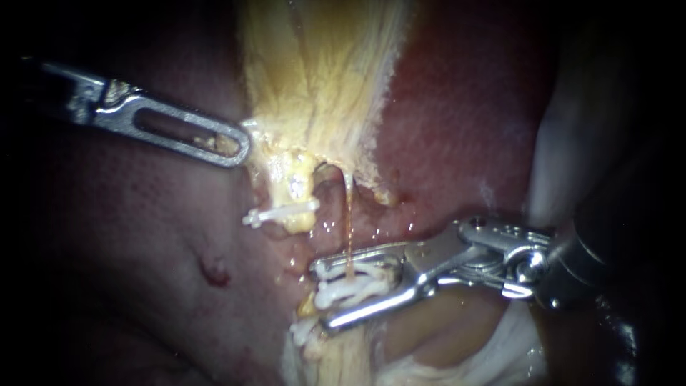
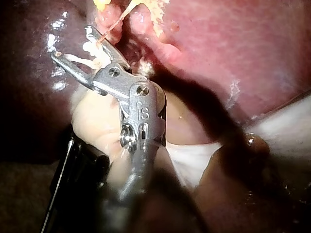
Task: Clipping second clip right tube
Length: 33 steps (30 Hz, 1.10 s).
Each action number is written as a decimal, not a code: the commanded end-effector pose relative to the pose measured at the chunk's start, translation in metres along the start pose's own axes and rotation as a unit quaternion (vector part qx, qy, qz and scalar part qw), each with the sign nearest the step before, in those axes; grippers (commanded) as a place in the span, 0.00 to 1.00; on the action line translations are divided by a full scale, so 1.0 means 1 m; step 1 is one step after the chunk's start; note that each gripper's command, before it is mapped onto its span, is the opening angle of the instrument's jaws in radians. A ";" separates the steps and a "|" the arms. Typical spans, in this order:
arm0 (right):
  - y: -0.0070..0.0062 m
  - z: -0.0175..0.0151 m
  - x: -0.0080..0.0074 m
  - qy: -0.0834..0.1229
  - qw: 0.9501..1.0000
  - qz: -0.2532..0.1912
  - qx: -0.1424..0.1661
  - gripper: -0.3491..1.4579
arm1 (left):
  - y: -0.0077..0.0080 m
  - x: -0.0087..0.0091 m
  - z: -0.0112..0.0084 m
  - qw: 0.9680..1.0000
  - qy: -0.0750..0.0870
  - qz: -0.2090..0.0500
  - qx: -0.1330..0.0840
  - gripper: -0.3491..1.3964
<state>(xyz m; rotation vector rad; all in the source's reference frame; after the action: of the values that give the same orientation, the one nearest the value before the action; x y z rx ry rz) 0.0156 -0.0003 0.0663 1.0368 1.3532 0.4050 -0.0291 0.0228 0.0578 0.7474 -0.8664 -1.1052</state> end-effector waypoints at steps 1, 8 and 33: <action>-0.0001 0.0000 0.0001 0.000 1.000 0.000 0.000 0.45 | 0.0000 0.0000 0.0000 1.000 0.000 0.000 0.000 0.00; -0.0004 -0.0009 0.0007 0.006 1.000 0.002 -0.011 0.42 | 0.0000 0.0000 0.0000 1.000 0.000 0.000 0.000 0.00; -0.0004 -0.0023 0.0003 0.002 1.000 0.002 -0.012 0.00 | 0.0004 0.0000 0.0001 1.000 0.000 0.000 0.000 0.00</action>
<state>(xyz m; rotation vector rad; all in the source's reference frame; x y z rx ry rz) 0.0134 0.0005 0.0661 1.0196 1.3457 0.4259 -0.0291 0.0229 0.0581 0.7473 -0.8665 -1.1050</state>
